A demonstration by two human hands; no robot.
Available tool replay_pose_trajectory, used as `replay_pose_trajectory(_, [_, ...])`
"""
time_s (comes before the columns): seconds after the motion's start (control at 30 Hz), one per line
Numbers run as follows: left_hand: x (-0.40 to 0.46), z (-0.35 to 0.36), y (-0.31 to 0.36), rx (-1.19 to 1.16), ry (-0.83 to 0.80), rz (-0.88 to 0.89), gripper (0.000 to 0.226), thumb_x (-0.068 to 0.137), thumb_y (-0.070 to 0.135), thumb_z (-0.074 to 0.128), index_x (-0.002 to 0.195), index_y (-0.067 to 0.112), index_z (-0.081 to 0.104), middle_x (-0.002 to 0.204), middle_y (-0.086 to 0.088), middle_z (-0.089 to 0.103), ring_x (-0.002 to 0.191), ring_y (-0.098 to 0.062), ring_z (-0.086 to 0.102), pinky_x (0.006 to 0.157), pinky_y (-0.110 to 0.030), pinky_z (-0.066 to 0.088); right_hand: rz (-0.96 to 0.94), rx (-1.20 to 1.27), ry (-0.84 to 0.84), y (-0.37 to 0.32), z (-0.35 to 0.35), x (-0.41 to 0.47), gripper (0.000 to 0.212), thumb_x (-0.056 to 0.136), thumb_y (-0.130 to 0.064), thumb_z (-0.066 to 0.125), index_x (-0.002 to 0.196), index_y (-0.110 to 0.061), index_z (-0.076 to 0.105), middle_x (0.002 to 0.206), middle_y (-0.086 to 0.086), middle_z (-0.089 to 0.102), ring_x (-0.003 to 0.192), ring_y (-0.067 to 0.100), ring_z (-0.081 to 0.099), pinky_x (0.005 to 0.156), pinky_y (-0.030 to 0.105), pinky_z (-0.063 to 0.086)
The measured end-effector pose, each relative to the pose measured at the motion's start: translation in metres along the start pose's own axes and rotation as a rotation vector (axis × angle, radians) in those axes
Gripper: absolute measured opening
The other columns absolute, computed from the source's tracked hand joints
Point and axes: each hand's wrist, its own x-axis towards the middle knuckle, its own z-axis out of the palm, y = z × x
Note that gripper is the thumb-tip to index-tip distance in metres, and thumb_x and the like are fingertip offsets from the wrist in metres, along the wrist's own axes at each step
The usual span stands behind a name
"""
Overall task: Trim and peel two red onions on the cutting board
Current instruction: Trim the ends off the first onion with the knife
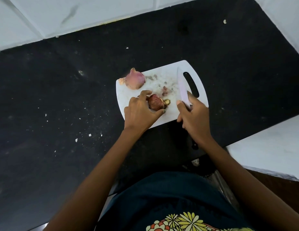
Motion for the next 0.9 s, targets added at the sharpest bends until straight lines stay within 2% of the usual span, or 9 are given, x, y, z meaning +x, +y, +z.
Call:
replay_pose_trajectory(0.07, [0.001,0.0,0.003,0.058,0.01,-0.002,0.069,0.07,0.056,0.074,0.127,0.026,0.049,0.113,-0.002,0.064,0.113,-0.023,0.051,0.087,-0.043,0.046,0.117,0.034,0.0,-0.007,0.0,0.009,0.015,0.09,-0.021,0.058,0.091,-0.006,0.063,0.056,0.011,0.06,0.037,0.011,0.047,0.046,0.028,0.042])
replay_pose_trajectory(0.1, [0.002,0.0,0.004,0.075,0.016,0.001,0.067,0.07,0.056,0.074,0.125,0.026,0.051,0.112,-0.001,0.064,0.112,-0.023,0.052,0.087,-0.043,0.046,0.188,0.043,-0.016,-0.008,0.0,0.014,0.017,0.088,-0.02,0.06,0.086,-0.004,0.062,0.058,0.009,0.061,0.036,0.009,0.045,0.043,0.026,0.04])
replay_pose_trajectory(0.27, [-0.001,0.003,0.002,-0.15,0.017,-0.008,0.062,0.066,0.05,0.077,0.119,0.026,0.055,0.11,0.008,0.064,0.107,-0.017,0.057,0.091,-0.047,0.045,0.443,0.225,-0.189,-0.012,0.004,0.03,0.027,0.084,-0.028,0.071,0.089,-0.003,0.064,0.086,0.018,0.071,0.035,0.008,0.036,0.035,0.019,0.03])
replay_pose_trajectory(0.37, [-0.005,0.004,-0.001,-0.289,0.045,-0.009,0.065,0.062,0.051,0.072,0.12,0.026,0.055,0.11,0.012,0.062,0.106,-0.014,0.058,0.092,-0.048,0.047,0.523,0.311,-0.243,-0.015,0.007,0.034,0.029,0.081,-0.031,0.075,0.09,-0.006,0.065,0.086,0.019,0.065,0.037,0.007,0.036,0.037,0.019,0.031])
replay_pose_trajectory(0.5, [-0.005,0.003,-0.004,-0.351,0.042,0.013,0.062,0.066,0.041,0.075,0.121,0.023,0.052,0.109,0.016,0.057,0.103,-0.009,0.058,0.094,-0.044,0.048,0.567,0.412,-0.292,-0.017,0.01,0.035,0.021,0.079,-0.021,0.077,0.086,-0.007,0.063,0.07,0.006,0.062,0.034,0.005,0.034,0.035,0.018,0.031])
replay_pose_trajectory(0.63, [-0.001,0.002,-0.005,-0.354,-0.005,0.037,0.065,0.07,0.027,0.084,0.125,0.014,0.051,0.114,0.005,0.06,0.104,-0.01,0.058,0.089,-0.019,0.049,0.53,0.381,-0.242,-0.019,0.013,0.033,0.023,0.078,-0.02,0.078,0.085,-0.006,0.061,0.054,0.004,0.047,0.032,0.006,0.032,0.034,0.019,0.029])
replay_pose_trajectory(0.7, [0.002,0.003,-0.005,-0.344,0.008,0.037,0.066,0.067,0.03,0.086,0.122,0.015,0.053,0.113,0.004,0.061,0.101,-0.01,0.058,0.087,-0.022,0.051,0.505,0.345,-0.242,-0.02,0.012,0.033,0.025,0.08,-0.022,0.077,0.088,-0.004,0.062,0.051,0.004,0.043,0.031,0.006,0.032,0.034,0.019,0.029])
replay_pose_trajectory(0.8, [0.004,0.005,-0.004,-0.345,0.039,0.055,0.063,0.068,0.029,0.086,0.12,0.016,0.054,0.114,0.0,0.061,0.104,-0.013,0.058,0.088,-0.026,0.052,0.495,0.349,-0.254,-0.021,0.009,0.035,0.023,0.082,-0.022,0.074,0.091,-0.005,0.062,0.055,0.004,0.048,0.033,0.005,0.034,0.035,0.018,0.03])
replay_pose_trajectory(0.9, [0.003,0.002,0.001,-0.416,0.047,0.034,0.06,0.07,0.023,0.085,0.121,0.015,0.055,0.111,0.003,0.06,0.094,-0.006,0.057,0.078,-0.007,0.046,0.519,0.407,-0.218,-0.02,0.009,0.035,0.017,0.085,-0.021,0.071,0.09,-0.007,0.062,0.076,0.013,0.063,0.033,0.005,0.035,0.036,0.018,0.031])
